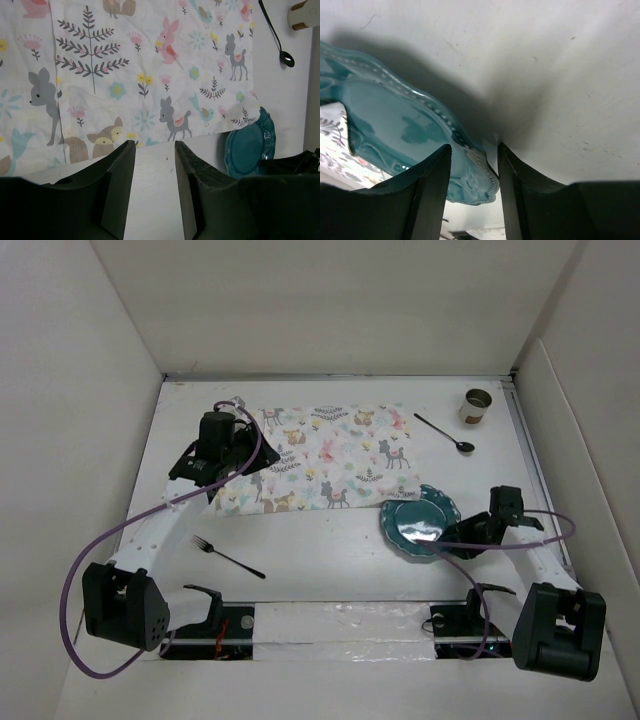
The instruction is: Set the dinner table for one person
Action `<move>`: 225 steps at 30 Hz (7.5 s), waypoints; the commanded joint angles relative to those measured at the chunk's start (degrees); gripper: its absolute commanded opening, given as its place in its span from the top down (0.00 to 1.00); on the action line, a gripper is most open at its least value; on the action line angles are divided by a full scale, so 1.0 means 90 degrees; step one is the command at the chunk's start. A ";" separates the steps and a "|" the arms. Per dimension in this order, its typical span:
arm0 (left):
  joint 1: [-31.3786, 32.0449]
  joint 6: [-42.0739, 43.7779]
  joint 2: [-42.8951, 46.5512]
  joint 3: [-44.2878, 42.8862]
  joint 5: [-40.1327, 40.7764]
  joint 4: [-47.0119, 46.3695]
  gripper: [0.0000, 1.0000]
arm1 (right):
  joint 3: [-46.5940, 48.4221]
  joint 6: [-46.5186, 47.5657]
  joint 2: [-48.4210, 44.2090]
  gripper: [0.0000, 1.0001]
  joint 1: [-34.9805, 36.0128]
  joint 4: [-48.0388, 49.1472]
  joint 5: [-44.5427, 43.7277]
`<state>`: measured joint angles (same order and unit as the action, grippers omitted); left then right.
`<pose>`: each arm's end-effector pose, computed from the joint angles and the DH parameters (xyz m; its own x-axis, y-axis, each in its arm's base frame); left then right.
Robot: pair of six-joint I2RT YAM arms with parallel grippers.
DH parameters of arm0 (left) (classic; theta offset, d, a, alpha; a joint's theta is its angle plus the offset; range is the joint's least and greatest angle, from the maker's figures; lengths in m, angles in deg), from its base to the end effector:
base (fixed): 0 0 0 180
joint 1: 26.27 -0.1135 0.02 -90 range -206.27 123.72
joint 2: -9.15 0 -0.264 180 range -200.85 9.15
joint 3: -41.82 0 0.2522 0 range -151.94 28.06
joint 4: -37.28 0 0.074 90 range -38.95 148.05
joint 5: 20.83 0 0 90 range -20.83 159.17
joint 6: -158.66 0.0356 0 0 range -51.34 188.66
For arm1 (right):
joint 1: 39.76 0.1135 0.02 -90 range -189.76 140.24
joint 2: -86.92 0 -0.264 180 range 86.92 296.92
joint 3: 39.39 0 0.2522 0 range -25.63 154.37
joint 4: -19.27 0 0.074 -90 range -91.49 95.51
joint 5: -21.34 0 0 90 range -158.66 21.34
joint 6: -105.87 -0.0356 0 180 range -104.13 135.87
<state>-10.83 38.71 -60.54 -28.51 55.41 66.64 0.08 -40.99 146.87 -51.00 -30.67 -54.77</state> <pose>0.2636 -0.0816 0.3117 -0.6308 -0.3288 -0.7028 0.1670 0.8270 -0.5369 0.1590 -0.0229 0.1515 -0.4128 0.9108 0.0062 0.8341 0.3753 0.4043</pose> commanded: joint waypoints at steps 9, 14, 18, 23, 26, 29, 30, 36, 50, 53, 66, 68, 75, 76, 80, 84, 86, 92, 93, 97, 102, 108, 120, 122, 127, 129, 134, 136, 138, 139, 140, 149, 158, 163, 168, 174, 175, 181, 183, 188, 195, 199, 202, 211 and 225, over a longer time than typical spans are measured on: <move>0.0042 0.0135 -0.0050 -0.0052 -0.0053 -0.0229 0.67 | 0.0599 -0.0294 -0.0741 0.84 -0.0448 -0.0842 -0.1015; 0.0042 0.0154 -0.0118 -0.0032 -0.0053 -0.0238 0.68 | 0.1758 0.0261 -0.0948 0.90 -0.0450 -0.1418 -0.2203; 0.0042 0.0193 -0.0215 -0.0071 -0.0014 -0.0200 0.69 | 0.3057 0.1032 -0.0734 1.00 -0.0226 -0.1342 -0.3133; 0.0042 0.0184 -0.0255 -0.0061 -0.0024 -0.0209 0.69 | 0.3841 0.1590 -0.0547 1.00 -0.0099 -0.1127 -0.3389; 0.0042 0.0184 -0.0274 -0.0081 -0.0004 -0.0180 0.69 | 0.4251 0.1864 -0.0537 1.00 0.0048 -0.1029 -0.3341; 0.0042 0.0155 -0.0323 -0.0198 -0.0004 -0.0141 0.69 | 0.4670 0.2040 -0.0508 1.00 0.0194 -0.0941 -0.3058; 0.0042 0.0135 -0.0333 -0.0237 -0.0004 -0.0141 0.69 | 0.4788 0.2079 -0.0489 1.00 0.0195 -0.0902 -0.2806; 0.0042 0.0086 -0.0372 -0.0510 -0.0014 -0.0121 0.69 | 0.5520 0.1944 -0.0236 1.00 0.0419 -0.0482 -0.1119; -0.0026 0.0223 -0.0362 -0.1878 0.0581 0.0416 0.69 | 0.5130 -0.0107 0.2790 1.00 0.2586 0.5796 0.1972; -0.0026 0.0174 -0.0362 -0.1839 0.0552 0.0406 0.69 | 0.5666 -0.0303 0.3716 1.00 0.2948 0.6256 0.2128; -0.0026 0.0057 -0.0225 -0.1634 0.0738 0.0377 0.69 | 0.5591 -0.1153 0.5527 1.00 0.3613 0.7683 0.1778; -0.0026 0.0067 -0.0177 -0.1537 0.0777 0.0357 0.69 | 0.5357 -0.1153 0.5556 1.00 0.3671 0.7692 0.1777; -0.0026 0.0037 -0.0118 -0.1253 0.0796 0.0250 0.69 | 0.4722 -0.0919 0.5898 1.00 0.3554 0.7360 0.2021; -0.0026 0.0037 -0.0128 -0.1253 0.0787 0.0250 0.69 | 0.4624 -0.0860 0.5879 1.00 0.3554 0.7331 0.1963; -0.0026 0.0047 -0.0157 -0.1214 0.0777 0.0201 0.69 | 0.4584 -0.0382 0.5752 0.95 0.3554 0.6387 0.1836; -0.0026 0.0057 -0.0186 -0.1175 0.0787 0.0133 0.69 | 0.4672 0.0067 0.5674 0.78 0.3554 0.5643 0.1670; -0.0026 0.0057 -0.0215 -0.1136 0.0757 0.0103 0.69 | 0.4721 0.0194 0.5664 0.64 0.3554 0.5234 0.1631; -0.0026 0.0047 -0.0235 -0.1038 0.0650 -0.0024 0.69 | 0.5140 0.1141 0.5314 0.47 0.3438 0.3670 0.0938; -0.0026 0.0037 -0.0245 -0.1028 0.0640 -0.0053 0.69 | 0.5199 0.1335 0.5254 0.46 0.3437 0.3553 0.0898; -0.0026 0.0174 -0.0264 -0.1028 0.0339 -0.0092 0.79 | 0.5794 0.1980 0.4864 0.41 0.3047 0.2384 0.0674; 0.0032 0.0477 -0.0333 -0.1048 -0.0091 -0.0169 1.00 | 0.6703 0.2480 0.4522 1.00 0.1596 0.1482 -0.0477; 0.1079 0.1342 0.0037 -0.0978 0.0707 -0.0347 1.00 | 0.8318 0.2421 0.5191 0.99 0.0198 0.0783 -0.2485; 0.2356 0.1815 0.0009 -0.0775 0.1588 -0.0483 0.66 | 1.1018 0.2470 0.7576 0.45 -0.0108 -0.0530 -0.2892; 0.2356 0.1824 -0.0039 -0.0745 0.1587 -0.0424 0.66 | 1.1078 0.2470 0.7714 0.46 -0.0108 -0.0569 -0.2862; 0.2356 0.1873 -0.0127 -0.0755 0.1724 -0.0326 0.67 | 1.0690 0.2392 0.7890 0.55 -0.0108 -0.0394 -0.2969; 0.2356 0.1844 -0.0196 -0.0774 0.1714 -0.0327 0.67 | 1.0513 0.2228 0.7900 0.90 -0.0108 -0.0335 -0.2940; 0.2356 0.1746 -0.0303 -0.0852 0.1636 -0.0346 0.68 | 0.9675 0.2255 0.7094 1.00 -0.0049 0.0278 -0.3388; 0.2356 0.1688 -0.0352 -0.0872 0.1627 -0.0375 0.68 | 0.9439 0.2518 0.6721 1.00 0.0106 0.0862 -0.3331; 0.2356 0.1639 -0.0410 -0.0930 0.1636 -0.0385 0.68 | 0.9360 0.2703 0.6311 1.00 0.0360 0.0973 -0.3175; 0.2356 0.1542 -0.0430 -0.0940 0.1685 -0.0395 0.68 | 0.9340 0.2772 0.6183 1.00 0.0477 0.1070 -0.3049; 0.2356 0.1483 -0.0459 -0.0969 0.1714 -0.0385 0.68 | 0.9292 0.2841 0.6085 1.00 0.0613 0.1168 -0.2951; 0.2356 0.1170 -0.0372 -0.0892 0.1870 -0.0307 0.67 | 1.0393 0.3407 0.6913 1.00 0.2176 0.0379 -0.2042; 0.2356 0.1121 -0.0050 -0.0696 0.2124 -0.0122 0.67 | 1.1137 0.3564 0.7617 1.00 0.2704 -0.0296 -0.2061; 0.2356 0.1112 -0.0030 -0.0657 0.2086 -0.0131 0.67 | 1.0776 0.3554 0.7715 1.00 0.2705 -0.0257 -0.2227; 0.2356 0.1131 -0.0040 -0.0647 0.2056 -0.0141 0.67 | 1.0483 0.3525 0.7871 0.92 0.2705 -0.0198 -0.2315; 0.2356 0.1170 -0.0069 -0.0686 0.2046 -0.0141 0.67 | 1.0521 0.3564 0.7744 0.69 0.2578 -0.0247 -0.2043; 0.2356 0.1170 -0.0098 -0.0686 0.2046 -0.0151 0.67 | 1.0551 0.3545 0.7686 0.68 0.2500 -0.0237 -0.1983; 0.2356 0.1199 -0.0157 -0.0794 0.2027 -0.0180 0.67 | 1.0231 0.3564 0.6808 0.49 0.2012 -0.0015 -0.1300; 0.2356 0.1209 -0.0186 -0.0813 0.2027 -0.0199 0.67 | 0.9569 0.3535 0.6331 0.49 0.1729 0.0269 -0.1105; 0.2356 0.1268 -0.0294 -0.0891 0.1881 -0.0258 0.67 | 0.8881 0.3388 0.6172 1.00 0.1367 0.0612 -0.1231; 0.2356 0.1482 -0.0411 -0.1174 0.1773 -0.0044 0.67 | 1.0362 0.3388 0.7614 1.00 0.1113 -0.0253 -0.1504; 0.2356 0.1492 -0.0382 -0.1185 0.1753 0.0171 0.67 | 1.2245 0.3350 0.8922 1.00 0.1113 -0.1056 -0.1504; 0.2356 0.1453 -0.0352 -0.1175 0.1734 0.0278 0.68 | 1.2601 0.3281 0.9286 1.00 0.1055 -0.1233 -0.1729; 0.2356 0.1414 -0.0264 -0.1194 0.1880 0.0426 0.67 | 1.2038 0.3076 0.9630 1.00 0.1239 -0.1527 -0.1592; 0.2239 0.1210 -0.0108 -0.0325 0.1336 -0.0190 0.68 | 0.9509 0.3505 0.8096 1.00 0.1445 -0.0785 -0.1776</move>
<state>9.58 50.12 -63.30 -33.19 70.14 66.82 89.41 -12.14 222.27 -37.82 -37.45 -69.09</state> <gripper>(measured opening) 0.320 0.009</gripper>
